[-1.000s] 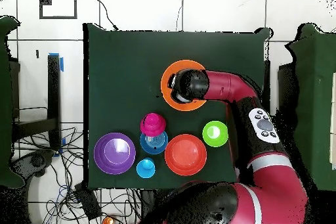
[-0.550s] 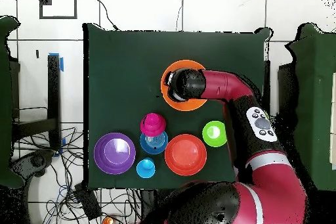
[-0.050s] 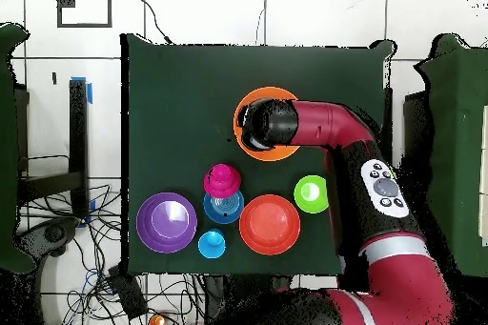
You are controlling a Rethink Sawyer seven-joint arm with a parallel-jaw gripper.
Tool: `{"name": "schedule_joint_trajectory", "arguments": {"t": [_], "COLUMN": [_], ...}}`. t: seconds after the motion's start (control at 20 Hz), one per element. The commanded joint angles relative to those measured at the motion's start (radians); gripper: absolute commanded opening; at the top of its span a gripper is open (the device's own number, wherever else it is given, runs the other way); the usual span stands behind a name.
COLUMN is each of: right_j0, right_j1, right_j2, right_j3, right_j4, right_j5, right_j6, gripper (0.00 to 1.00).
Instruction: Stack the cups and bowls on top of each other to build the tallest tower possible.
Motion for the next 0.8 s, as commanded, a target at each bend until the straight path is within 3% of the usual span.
{"name": "schedule_joint_trajectory", "arguments": {"t": [0.05, 0.8], "right_j0": [0.035, 0.032], "right_j1": [-0.064, -0.07], "right_j2": [-0.021, -0.037], "right_j3": [0.01, 0.018], "right_j4": [0.008, 0.001], "right_j5": [0.159, 0.175], "right_j6": [0.0, 0.006], "gripper": [1.0, 1.0]}}
